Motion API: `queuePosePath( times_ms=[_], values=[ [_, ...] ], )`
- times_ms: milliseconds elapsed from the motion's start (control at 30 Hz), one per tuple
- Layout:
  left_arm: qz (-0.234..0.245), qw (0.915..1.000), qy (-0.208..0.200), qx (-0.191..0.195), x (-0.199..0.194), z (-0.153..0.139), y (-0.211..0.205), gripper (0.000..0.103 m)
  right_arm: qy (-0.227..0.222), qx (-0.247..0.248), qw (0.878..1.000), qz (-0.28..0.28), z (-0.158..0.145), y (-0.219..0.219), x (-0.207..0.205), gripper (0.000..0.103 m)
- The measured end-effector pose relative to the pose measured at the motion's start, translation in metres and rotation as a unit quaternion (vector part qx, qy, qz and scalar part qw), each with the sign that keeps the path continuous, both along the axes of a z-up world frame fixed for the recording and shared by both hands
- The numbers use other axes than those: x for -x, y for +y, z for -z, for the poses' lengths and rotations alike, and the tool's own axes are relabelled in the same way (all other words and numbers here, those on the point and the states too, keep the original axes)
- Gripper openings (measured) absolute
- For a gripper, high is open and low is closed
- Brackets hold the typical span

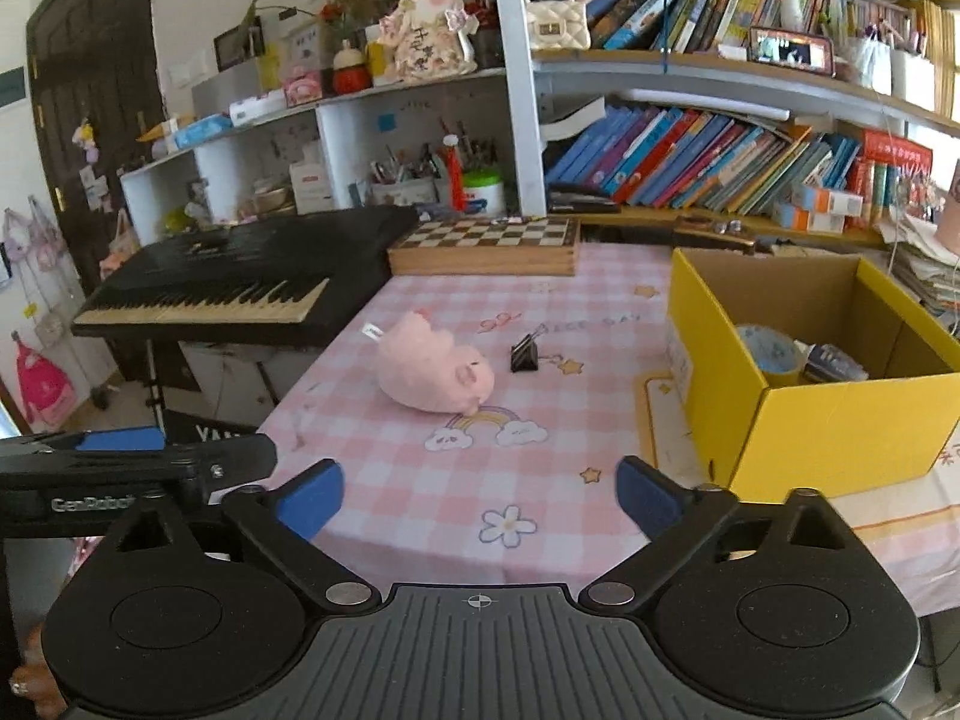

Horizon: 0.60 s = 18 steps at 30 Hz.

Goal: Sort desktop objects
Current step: 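Move both open tools toward the pink plush pig and black binder clip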

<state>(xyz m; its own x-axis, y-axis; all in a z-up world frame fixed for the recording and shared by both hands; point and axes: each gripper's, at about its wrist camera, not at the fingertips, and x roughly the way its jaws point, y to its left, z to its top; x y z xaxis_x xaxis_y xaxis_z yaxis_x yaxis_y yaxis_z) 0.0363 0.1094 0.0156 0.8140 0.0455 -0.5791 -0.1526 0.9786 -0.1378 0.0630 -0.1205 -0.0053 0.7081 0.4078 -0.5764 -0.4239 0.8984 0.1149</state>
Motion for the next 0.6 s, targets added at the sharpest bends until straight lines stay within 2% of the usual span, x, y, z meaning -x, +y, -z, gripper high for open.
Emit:
queuePosePath(
  times_ms=[67,233,600],
  values=[
    [-0.007,1.0,0.006,0.0,-0.005,0.003,0.002,0.103,0.001,0.002,1.0,-0.007,0.002,0.004,-0.004,0.086],
    [-0.01,0.9997,0.004,0.02,-0.018,0.01,0.012,0.103,0.002,-0.002,1.0,-0.007,0.003,0.008,-0.02,0.085],
    [-0.011,0.9998,0.014,0.011,-0.079,0.02,0.015,0.103,0.034,-0.023,0.999,0.022,0.013,0.008,-0.099,0.085]
  ],
)
